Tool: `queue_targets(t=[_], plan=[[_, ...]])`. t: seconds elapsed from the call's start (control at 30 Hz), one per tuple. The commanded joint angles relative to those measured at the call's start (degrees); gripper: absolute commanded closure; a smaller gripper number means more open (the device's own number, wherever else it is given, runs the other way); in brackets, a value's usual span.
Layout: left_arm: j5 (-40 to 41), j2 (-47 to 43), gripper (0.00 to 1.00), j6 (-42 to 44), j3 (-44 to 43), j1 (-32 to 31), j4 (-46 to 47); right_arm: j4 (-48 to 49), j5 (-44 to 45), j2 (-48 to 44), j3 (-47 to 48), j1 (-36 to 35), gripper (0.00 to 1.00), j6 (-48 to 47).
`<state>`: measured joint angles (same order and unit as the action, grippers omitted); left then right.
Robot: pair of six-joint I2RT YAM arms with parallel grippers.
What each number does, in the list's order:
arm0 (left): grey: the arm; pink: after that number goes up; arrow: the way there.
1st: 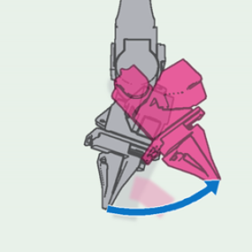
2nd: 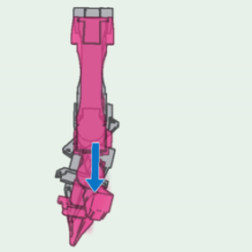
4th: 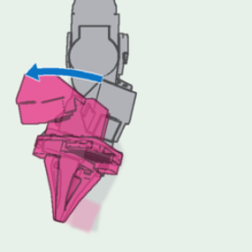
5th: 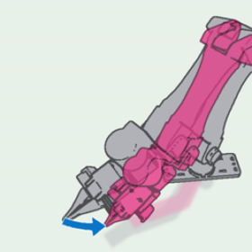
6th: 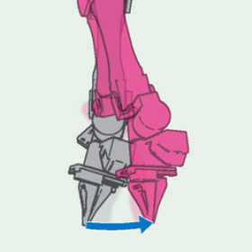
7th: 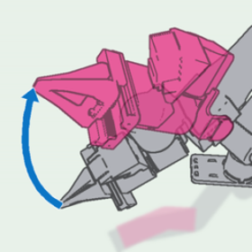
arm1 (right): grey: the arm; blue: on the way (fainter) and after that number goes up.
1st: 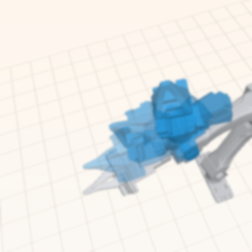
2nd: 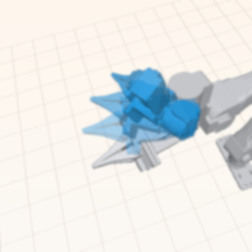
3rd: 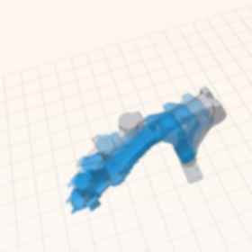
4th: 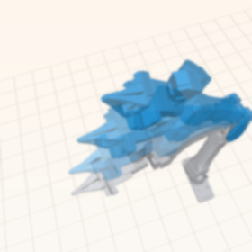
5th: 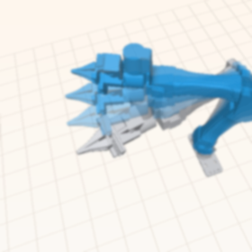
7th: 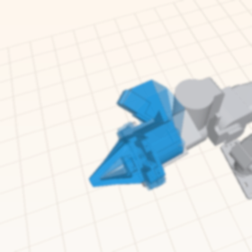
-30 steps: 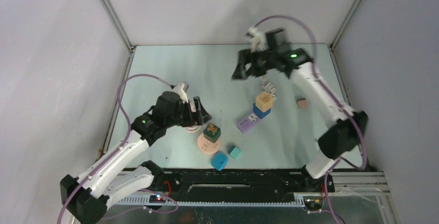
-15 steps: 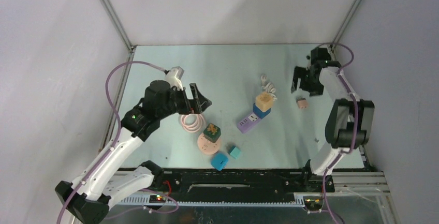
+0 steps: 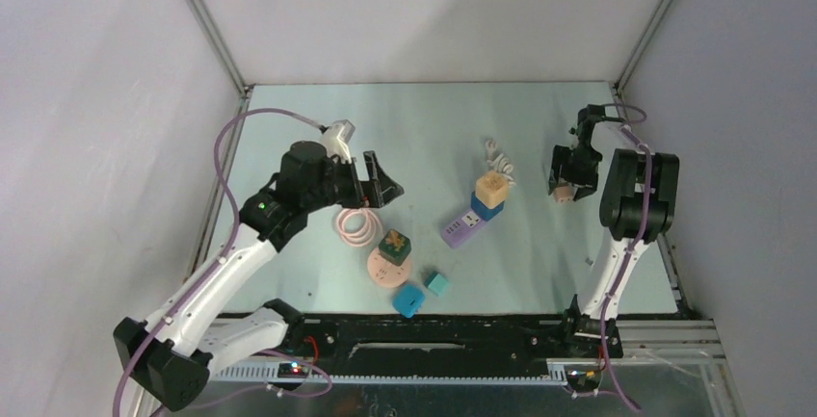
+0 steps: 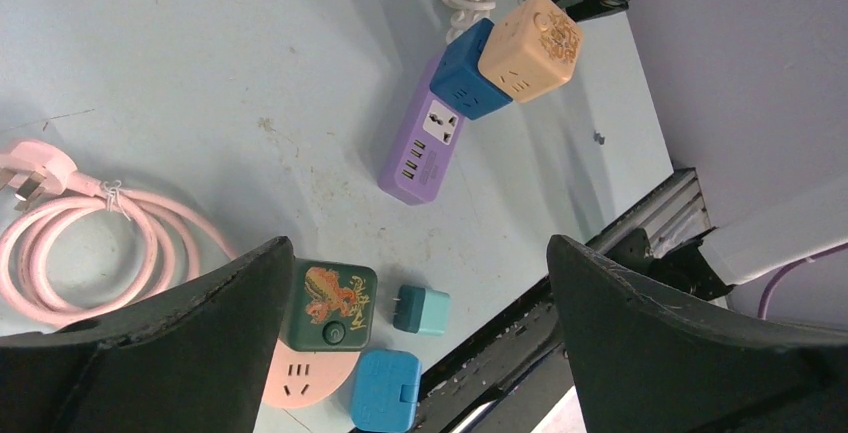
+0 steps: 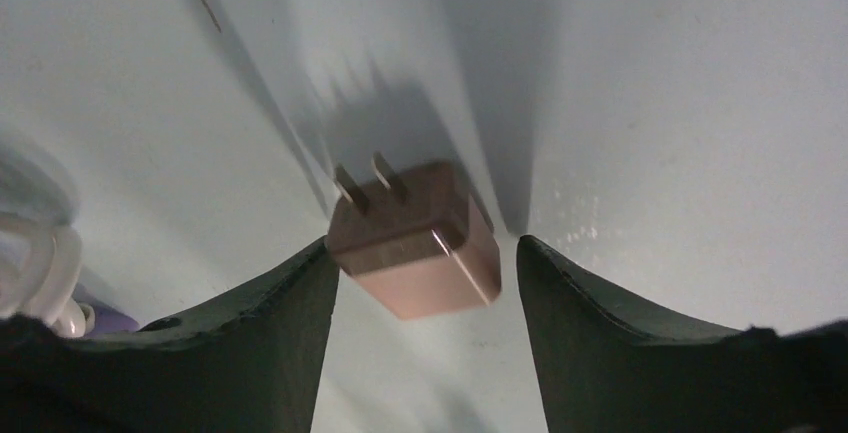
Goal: Insert the plug
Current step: Pick up the plug from the center of the board.
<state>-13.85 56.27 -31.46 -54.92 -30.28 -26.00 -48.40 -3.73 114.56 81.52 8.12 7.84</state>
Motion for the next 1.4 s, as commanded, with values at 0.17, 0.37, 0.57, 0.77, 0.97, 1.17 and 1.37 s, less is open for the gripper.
queue_targets(t=[0.17,0.37,0.57,0.77,0.97,1.17,1.37], plan=[[-3.2,2.3,0.00,0.5,-6.1,1.3,2.0,-0.1,-1.8,5.3,5.8,-0.3,0.55,-1.0],[-3.4,3.6,0.00,0.0,-7.3,1.5,1.4,-0.7,-3.5,3.5,5.4,-1.7,0.72,-0.9],[-4.6,7.3,0.00,-1.4,-9.6,1.5,-0.1,-4.1,-8.2,-4.1,6.7,-3.7,0.79,-0.1],[-5.8,10.2,0.02,-7.7,-10.3,1.5,1.7,-8.6,-14.3,-15.7,13.4,-6.4,0.81,1.8],[-7.9,12.0,0.03,-15.9,-11.1,1.5,6.3,-14.5,-16.0,-22.7,25.3,-13.5,0.81,0.9],[-10.4,14.2,0.04,-23.9,-12.1,1.5,13.1,-13.6,-24.3,-25.7,25.3,-23.8,0.81,1.9],[-12.3,15.3,0.07,-30.5,-11.7,1.2,19.9,-9.7,-26.7,-28.2,18.2,-34.6,0.81,3.8]])
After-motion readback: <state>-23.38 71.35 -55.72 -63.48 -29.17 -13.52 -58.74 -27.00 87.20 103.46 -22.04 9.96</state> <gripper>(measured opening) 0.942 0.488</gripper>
